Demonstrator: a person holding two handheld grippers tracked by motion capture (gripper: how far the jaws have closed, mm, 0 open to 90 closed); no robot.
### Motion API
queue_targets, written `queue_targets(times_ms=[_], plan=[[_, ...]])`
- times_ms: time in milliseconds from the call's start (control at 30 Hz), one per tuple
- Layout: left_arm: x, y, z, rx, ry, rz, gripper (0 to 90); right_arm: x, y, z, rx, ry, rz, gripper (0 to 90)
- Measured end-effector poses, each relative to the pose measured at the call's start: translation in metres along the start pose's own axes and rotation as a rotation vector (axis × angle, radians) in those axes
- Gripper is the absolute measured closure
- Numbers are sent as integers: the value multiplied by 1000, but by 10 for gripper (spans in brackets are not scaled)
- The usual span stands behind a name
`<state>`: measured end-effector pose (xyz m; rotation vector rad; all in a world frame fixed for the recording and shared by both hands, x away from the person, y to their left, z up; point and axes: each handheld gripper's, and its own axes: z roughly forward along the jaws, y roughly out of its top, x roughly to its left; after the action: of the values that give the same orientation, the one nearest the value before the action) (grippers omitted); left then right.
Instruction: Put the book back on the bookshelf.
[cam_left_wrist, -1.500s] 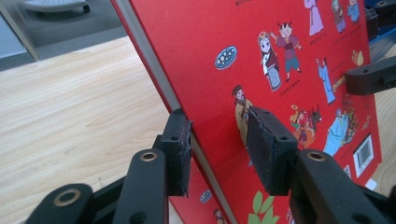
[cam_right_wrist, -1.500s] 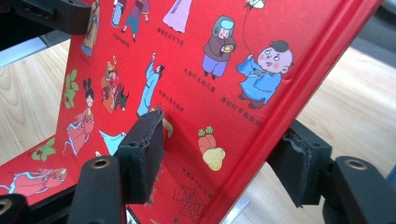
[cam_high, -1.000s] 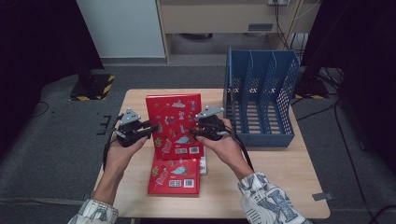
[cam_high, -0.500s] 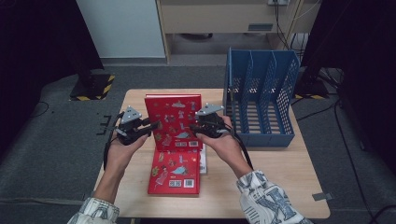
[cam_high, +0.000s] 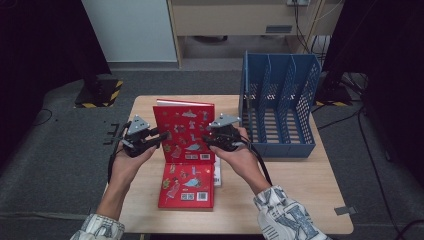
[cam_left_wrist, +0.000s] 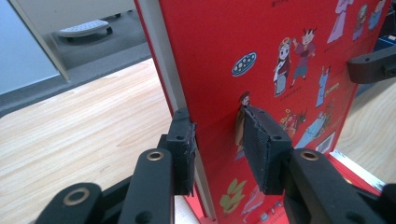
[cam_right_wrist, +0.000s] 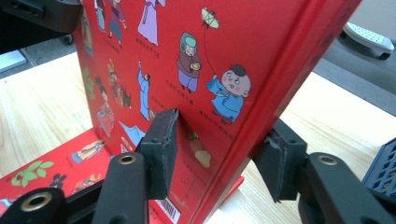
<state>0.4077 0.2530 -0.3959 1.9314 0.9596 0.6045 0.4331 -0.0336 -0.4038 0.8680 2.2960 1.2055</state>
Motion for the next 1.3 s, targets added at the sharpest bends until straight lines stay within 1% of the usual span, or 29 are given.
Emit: queue_targets(times_ms=[67,200,267,300,433,567,733,867,1000,1100,1167,1267,1300], plan=[[0,-2,0,-6,-5,-11,641,2,0,-2,-2,3,-5,534],[1,-5,0,-11,-1,-4,639,3,0,-3,1,8,-3,547],[1,-6,0,-5,3,2,638,4,1,-4,0,8,-3,553],[1,-6,0,-4,3,2,637,5,1,-4,0,9,-10,559],[2,-6,0,-5,2,-1,634,6,1,-7,0,19,-14,579],[3,-6,1,-5,6,-1,623,7,0,-9,-1,32,-10,596],[3,-6,2,-11,6,-3,590,9,-4,-13,-16,68,-9,605],[3,-8,2,-18,4,-14,572,12,-6,-16,-24,85,-9,606],[3,-9,2,-22,5,-19,558,16,-7,-18,-32,102,-11,605],[5,-10,2,-23,4,-19,548,21,-7,-21,-34,114,-23,604],[6,-10,3,-25,4,-26,539,24,-6,-22,-36,124,-28,603],[5,-10,4,-25,5,-29,519,28,-5,-22,-53,127,-33,603],[5,-10,4,-26,2,-26,518,30,-4,-22,-54,135,-31,602]])
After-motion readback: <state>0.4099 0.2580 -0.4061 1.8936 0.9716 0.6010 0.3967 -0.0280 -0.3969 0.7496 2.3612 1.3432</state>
